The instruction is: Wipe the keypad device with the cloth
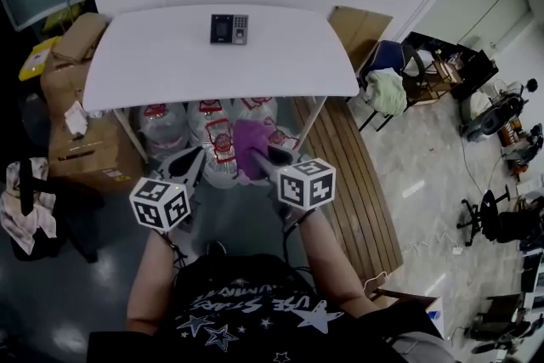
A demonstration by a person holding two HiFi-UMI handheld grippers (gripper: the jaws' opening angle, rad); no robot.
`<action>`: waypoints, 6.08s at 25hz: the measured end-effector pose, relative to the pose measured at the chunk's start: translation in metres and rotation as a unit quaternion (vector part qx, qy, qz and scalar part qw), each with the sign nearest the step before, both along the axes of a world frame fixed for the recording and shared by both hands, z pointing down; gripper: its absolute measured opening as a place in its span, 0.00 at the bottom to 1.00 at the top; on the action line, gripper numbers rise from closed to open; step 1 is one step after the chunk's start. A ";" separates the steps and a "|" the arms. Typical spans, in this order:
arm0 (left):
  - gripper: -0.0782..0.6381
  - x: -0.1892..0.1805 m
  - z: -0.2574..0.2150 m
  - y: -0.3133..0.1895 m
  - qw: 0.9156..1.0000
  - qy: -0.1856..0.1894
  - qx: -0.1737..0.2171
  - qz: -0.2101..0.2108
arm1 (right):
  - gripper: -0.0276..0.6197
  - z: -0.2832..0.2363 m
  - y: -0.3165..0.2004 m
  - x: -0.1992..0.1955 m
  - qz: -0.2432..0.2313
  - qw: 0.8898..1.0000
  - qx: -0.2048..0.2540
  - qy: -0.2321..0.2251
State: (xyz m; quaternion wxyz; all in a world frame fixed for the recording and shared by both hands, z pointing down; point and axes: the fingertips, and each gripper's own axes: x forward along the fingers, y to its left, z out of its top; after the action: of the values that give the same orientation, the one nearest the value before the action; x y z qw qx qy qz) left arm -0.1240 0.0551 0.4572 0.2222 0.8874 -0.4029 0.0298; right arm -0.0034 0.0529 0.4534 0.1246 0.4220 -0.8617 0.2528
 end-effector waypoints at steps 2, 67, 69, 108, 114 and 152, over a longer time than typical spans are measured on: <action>0.12 -0.006 0.002 -0.007 1.000 0.003 -0.003 0.006 | 0.19 0.002 -0.006 -0.005 0.011 1.000 0.000 -0.002; 0.12 0.042 0.032 -0.359 0.994 -0.053 -0.049 -0.078 | 0.19 0.048 -0.397 0.054 -0.070 0.996 -0.043 -0.041; 0.12 0.041 0.035 -0.365 0.995 -0.052 -0.050 -0.073 | 0.19 0.050 -0.399 0.052 -0.067 0.996 -0.044 -0.039; 0.12 -0.056 0.066 -0.574 0.996 -0.016 -0.079 0.027 | 0.19 0.082 -0.578 -0.067 0.003 0.997 -0.074 -0.001; 0.12 -0.061 0.074 -0.579 0.996 -0.017 -0.089 0.025 | 0.19 0.101 -0.591 -0.072 -0.006 0.996 -0.082 0.027; 0.12 -0.009 0.073 -0.570 0.995 -0.029 -0.088 0.043 | 0.19 0.116 -0.592 0.041 0.075 0.992 -0.088 0.053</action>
State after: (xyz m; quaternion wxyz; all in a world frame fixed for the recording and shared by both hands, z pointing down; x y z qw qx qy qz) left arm -0.1331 -0.5153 0.5300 0.2863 0.8798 -0.3660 0.1002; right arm 0.0374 -0.5395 0.5693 0.1875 0.4856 -0.7943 0.3132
